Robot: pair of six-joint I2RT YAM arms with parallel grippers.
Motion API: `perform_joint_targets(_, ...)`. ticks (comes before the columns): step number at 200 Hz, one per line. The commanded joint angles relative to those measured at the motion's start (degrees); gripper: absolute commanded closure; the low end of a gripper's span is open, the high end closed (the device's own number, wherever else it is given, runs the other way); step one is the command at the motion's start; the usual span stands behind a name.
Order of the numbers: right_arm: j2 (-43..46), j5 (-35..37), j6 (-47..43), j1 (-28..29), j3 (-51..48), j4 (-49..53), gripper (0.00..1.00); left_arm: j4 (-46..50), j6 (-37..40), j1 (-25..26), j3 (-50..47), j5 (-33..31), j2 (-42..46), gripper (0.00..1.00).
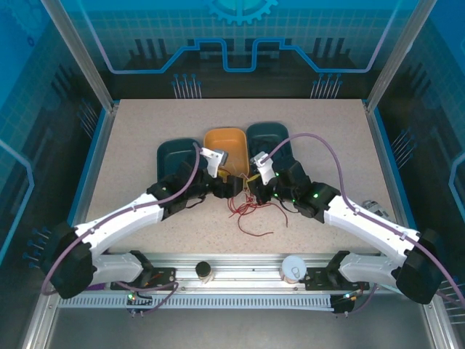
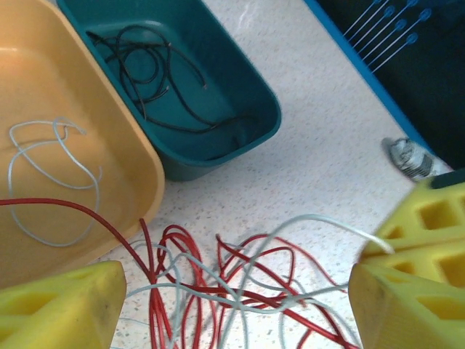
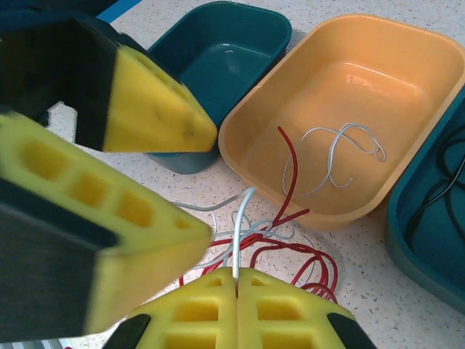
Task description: Untangle the cables
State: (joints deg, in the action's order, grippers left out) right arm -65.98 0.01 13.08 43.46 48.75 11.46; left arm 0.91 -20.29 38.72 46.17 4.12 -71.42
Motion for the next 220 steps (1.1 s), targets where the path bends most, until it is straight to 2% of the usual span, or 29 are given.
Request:
perform_joint_targets(1,1.24,-2.01,1.26,-0.83,-0.74,-2.59,0.95,1.27,1.76,0.48,0.8,-1.49,-1.26,0.28)
perform_joint_targets(17,1.2,-2.3,1.5,-1.01,-0.94,-2.66,0.95,0.33,1.57,0.47,0.33,-1.48,-1.44,0.36)
perform_joint_targets(48,1.11,-3.33,2.08,-1.58,-1.2,-3.37,0.95,0.16,1.96,0.52,-0.02,-1.11,-2.35,0.42)
perform_joint_targets(83,1.18,-3.97,2.96,-2.06,-1.15,-3.84,0.94,0.43,1.9,0.52,-0.06,1.33,-4.88,0.41)
perform_joint_targets(93,1.4,-4.15,3.16,-2.13,-1.17,-3.83,0.94,0.7,1.85,0.52,-0.01,1.67,-5.6,0.44)
perform_joint_targets(102,1.51,-4.24,3.21,-2.08,-1.17,-3.74,0.94,0.9,1.84,0.54,0.07,1.96,-6.0,0.53)
perform_joint_targets(120,1.42,-3.98,3.52,-2.23,-1.26,-2.88,0.93,1.02,1.41,0.55,0.45,1.71,-6.02,0.81)
perform_joint_targets(138,1.16,-3.77,4.42,-2.57,-1.86,-2.04,0.89,1.14,0.61,0.72,1.07,0.68,-4.92,1.0)
perform_joint_targets(188,-1.09,-6.69,8.54,-2.9,-5.42,-4.55,0.59,0.99,0.3,2.74,3.28,1.18,-0.67,1.0)
perform_joint_targets(220,-3.51,-9.06,9.67,-2.39,-7.44,-9.57,0.51,1.63,-0.36,3.49,5.09,2.48,0.21,1.0)
